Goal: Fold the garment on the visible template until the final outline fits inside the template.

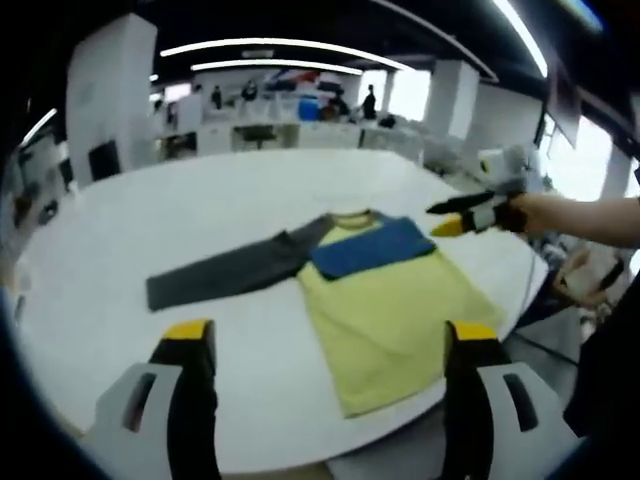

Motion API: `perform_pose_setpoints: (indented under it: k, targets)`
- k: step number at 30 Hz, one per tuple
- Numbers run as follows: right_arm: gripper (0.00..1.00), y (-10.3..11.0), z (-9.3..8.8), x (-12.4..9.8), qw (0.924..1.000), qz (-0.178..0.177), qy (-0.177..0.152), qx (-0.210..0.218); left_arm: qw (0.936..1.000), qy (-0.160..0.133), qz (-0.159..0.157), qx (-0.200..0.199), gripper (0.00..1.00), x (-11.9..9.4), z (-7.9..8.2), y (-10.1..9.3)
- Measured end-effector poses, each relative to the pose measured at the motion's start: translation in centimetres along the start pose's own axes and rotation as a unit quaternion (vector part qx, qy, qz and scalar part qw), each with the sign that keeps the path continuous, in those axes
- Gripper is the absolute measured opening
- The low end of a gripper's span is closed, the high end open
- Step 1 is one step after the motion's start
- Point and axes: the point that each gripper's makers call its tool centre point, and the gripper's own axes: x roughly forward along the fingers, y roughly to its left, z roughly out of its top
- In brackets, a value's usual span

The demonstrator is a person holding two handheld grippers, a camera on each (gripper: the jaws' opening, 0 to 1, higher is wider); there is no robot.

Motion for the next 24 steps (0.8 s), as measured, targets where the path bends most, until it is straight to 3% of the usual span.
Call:
perform_pose_setpoints:
  k: [13, 24]
  targets:
    - [0.81, -1.2, 1.6, -7.9, 0.9981, -0.031, -0.053, 0.009, 0.9999, -0.004, 0.005, 0.009, 0.93, -0.7, 1.5, -0.9]
    - [0.95, -2.8, 2.5, -14.2, 0.9931, -0.064, -0.099, 0.008, 1.0, 0.0, 0.01, -0.002, 0.97, -1.2, 1.6, -1.0]
